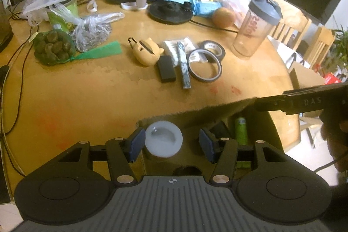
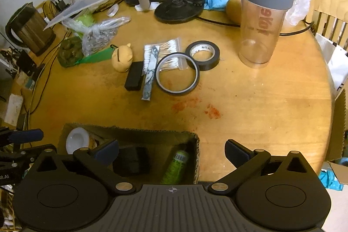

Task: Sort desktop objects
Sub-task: 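Lower both objects into the box and open both tools, then move the right tool toward the black-rimmed clear ring on the table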

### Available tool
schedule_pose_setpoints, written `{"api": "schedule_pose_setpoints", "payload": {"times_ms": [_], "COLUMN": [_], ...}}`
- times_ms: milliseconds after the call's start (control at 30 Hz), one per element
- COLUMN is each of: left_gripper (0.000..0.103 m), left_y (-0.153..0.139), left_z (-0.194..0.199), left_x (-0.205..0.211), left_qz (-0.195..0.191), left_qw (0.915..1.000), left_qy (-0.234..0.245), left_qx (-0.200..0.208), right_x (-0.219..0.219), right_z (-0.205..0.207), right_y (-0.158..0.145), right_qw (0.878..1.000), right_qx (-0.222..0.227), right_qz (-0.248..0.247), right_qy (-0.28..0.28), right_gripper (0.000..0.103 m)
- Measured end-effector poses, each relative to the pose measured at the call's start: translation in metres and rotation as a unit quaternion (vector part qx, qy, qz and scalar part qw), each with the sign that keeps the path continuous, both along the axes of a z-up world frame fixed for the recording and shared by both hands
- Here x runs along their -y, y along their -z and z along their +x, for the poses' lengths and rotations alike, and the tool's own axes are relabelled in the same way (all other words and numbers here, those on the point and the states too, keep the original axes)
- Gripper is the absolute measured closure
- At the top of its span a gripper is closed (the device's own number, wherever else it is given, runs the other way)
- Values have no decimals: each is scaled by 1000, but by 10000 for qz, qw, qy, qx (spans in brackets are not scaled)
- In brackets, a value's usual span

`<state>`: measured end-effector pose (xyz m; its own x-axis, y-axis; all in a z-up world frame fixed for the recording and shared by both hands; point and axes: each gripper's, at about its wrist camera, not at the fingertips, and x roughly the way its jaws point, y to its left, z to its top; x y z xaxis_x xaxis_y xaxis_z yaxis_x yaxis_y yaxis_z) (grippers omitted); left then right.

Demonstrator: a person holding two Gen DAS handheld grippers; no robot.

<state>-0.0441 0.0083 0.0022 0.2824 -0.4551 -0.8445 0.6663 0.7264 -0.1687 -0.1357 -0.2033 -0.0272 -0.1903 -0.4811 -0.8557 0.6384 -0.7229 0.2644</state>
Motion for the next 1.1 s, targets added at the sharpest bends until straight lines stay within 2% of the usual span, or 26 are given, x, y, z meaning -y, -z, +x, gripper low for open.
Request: {"api": "schedule_pose_setpoints", "payload": {"times_ms": [133,300,400,533,600,633,800,1100], "left_gripper": [49,49,49,47,31,30,30,30], "left_y": [-4,-6,-7,-9,-9,-9,-9,-7], "left_z": [4,4,2,2,3,2,4,5], "left_x": [2,8,12,17,19,19,19,22], "left_qz": [-70,-95,-72,-9,20,15,26,98], "left_qw": [9999,9990,9983,9980,9977,9974,9972,9973], "left_qy": [-125,-260,-274,-283,-329,-363,-490,-626], "left_qx": [89,358,503,574,584,615,564,378], "right_x": [-2,-7,-5,-3,-4,-4,1,16], "right_z": [-7,-12,-18,-30,-36,-38,-44,-57], "right_y": [-2,-4,-2,3,5,6,11,19], "right_qw": [10000,9974,9968,9981,9989,9991,9990,9961], "right_qx": [-71,-678,-792,-600,-412,-354,-326,-382], "right_qz": [-10,-175,-61,-22,-101,-133,49,-42], "right_qy": [53,179,12,-154,-178,-173,-299,-788], "right_gripper": [0,0,0,0,0,0,0,0]}}
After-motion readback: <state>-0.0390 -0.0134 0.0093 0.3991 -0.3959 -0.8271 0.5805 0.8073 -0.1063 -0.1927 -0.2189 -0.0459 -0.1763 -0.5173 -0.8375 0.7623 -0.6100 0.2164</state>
